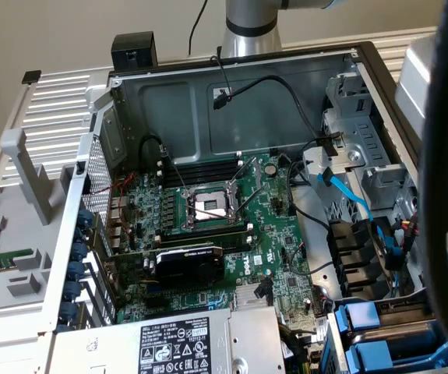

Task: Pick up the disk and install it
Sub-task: 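Insert the first disk wire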

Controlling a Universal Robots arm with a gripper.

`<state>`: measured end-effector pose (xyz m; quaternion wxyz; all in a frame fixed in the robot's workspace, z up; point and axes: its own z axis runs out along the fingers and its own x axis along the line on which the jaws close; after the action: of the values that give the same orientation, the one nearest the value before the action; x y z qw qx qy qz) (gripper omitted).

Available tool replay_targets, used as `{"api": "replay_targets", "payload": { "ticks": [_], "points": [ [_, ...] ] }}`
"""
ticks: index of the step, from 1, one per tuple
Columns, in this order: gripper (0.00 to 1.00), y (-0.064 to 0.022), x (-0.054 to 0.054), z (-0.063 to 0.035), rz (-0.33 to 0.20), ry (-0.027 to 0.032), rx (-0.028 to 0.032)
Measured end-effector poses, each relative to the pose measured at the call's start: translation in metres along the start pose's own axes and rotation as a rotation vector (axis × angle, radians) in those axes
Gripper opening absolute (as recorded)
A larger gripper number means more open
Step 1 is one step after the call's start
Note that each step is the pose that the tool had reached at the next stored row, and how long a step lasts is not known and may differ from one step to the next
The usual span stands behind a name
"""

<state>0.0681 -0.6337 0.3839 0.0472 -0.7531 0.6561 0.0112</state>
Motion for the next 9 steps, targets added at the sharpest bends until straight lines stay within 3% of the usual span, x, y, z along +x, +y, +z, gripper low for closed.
{"api": "replay_targets", "payload": {
  "ticks": [9],
  "points": [
    [0.55, -0.0024, 0.0089, 0.0086, -0.008, -0.0296, -0.0011]
  ]
}}
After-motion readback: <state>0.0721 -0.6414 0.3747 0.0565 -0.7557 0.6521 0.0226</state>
